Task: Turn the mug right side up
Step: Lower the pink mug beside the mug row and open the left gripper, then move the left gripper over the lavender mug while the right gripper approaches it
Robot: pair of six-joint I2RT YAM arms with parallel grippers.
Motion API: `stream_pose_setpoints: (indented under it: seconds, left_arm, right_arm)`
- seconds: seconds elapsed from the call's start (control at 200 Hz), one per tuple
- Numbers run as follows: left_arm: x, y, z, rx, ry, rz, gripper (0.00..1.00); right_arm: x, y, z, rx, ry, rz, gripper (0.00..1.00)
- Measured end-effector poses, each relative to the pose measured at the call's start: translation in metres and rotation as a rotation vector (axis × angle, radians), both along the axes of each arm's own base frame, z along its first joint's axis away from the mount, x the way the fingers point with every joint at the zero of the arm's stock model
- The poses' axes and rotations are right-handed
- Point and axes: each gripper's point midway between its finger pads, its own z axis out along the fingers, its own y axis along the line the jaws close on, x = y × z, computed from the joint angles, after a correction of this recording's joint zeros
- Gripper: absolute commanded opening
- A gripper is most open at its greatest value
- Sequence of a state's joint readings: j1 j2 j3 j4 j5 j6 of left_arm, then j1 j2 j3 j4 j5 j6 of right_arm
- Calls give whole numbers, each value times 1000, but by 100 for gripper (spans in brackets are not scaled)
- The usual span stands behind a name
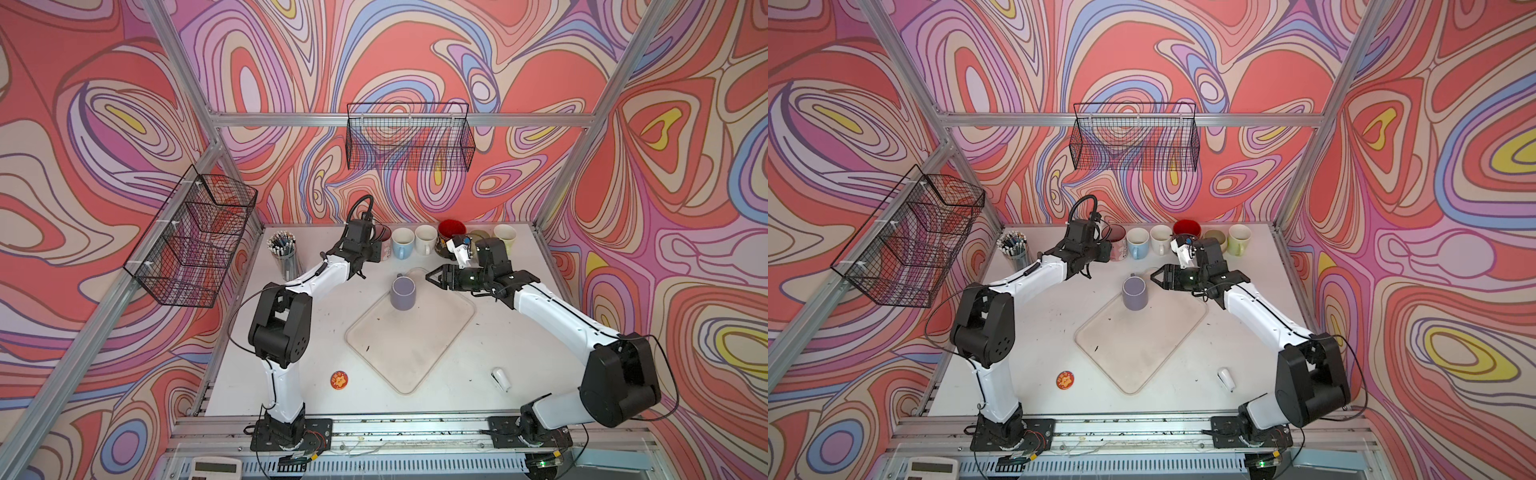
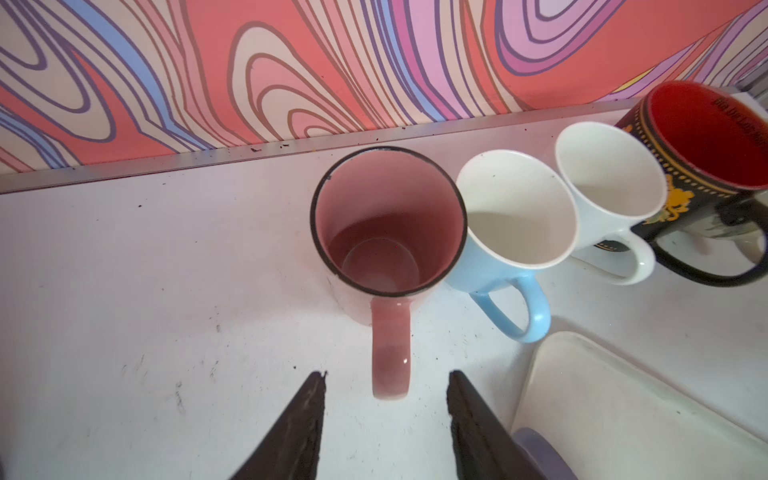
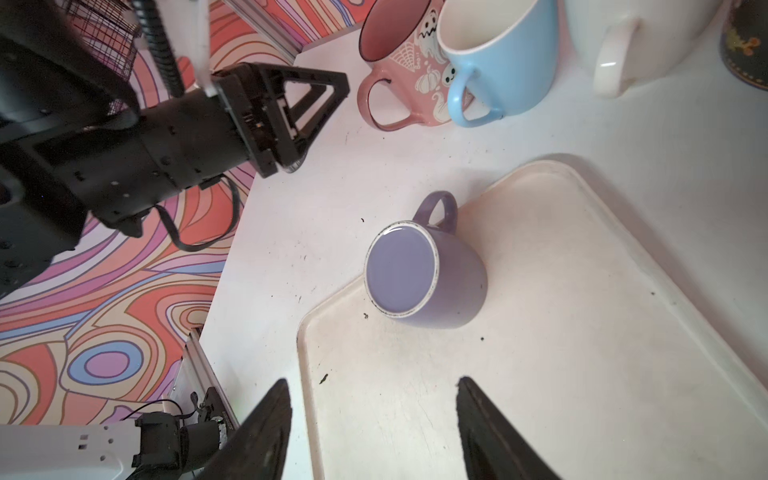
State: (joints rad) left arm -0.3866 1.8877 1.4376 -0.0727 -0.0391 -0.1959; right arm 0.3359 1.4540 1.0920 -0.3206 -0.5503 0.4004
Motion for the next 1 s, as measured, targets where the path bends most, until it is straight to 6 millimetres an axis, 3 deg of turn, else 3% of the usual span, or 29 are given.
stream_pose_setpoints:
  seconds: [0.13, 0.315, 0.371, 0.511, 0.586, 0.696, 0.841, 0.997]
  left_arm:
    - [-19, 7, 25, -55, -23, 26, 54]
    - [-52, 8, 44, -129, -2, 30, 50]
    - [-61, -3, 46, -127, 26, 10, 44]
    - [-80, -37, 47, -134, 122, -52, 17]
    - [-89, -45, 38, -143, 179, -67, 9]
    - [-98, -44, 8, -118, 285, -49, 0]
    - [-106, -51, -31, -68, 407, -36, 0]
    - [-109, -68, -55, -42, 474, -42, 0]
  right_arm:
    - [-3, -8, 0, -32, 13, -33, 65]
    - [-9, -22, -11, -108, 59, -88, 65]
    - [-11, -27, -11, -126, 59, -104, 65]
    - [-24, -39, 1, -139, 14, -136, 64]
    - [-33, -44, 3, -140, -1, -145, 65]
    - [-44, -49, -8, -151, 17, -155, 64]
    - [-61, -56, -33, -161, 78, -168, 64]
    - [-81, -60, -47, -135, 121, -184, 64]
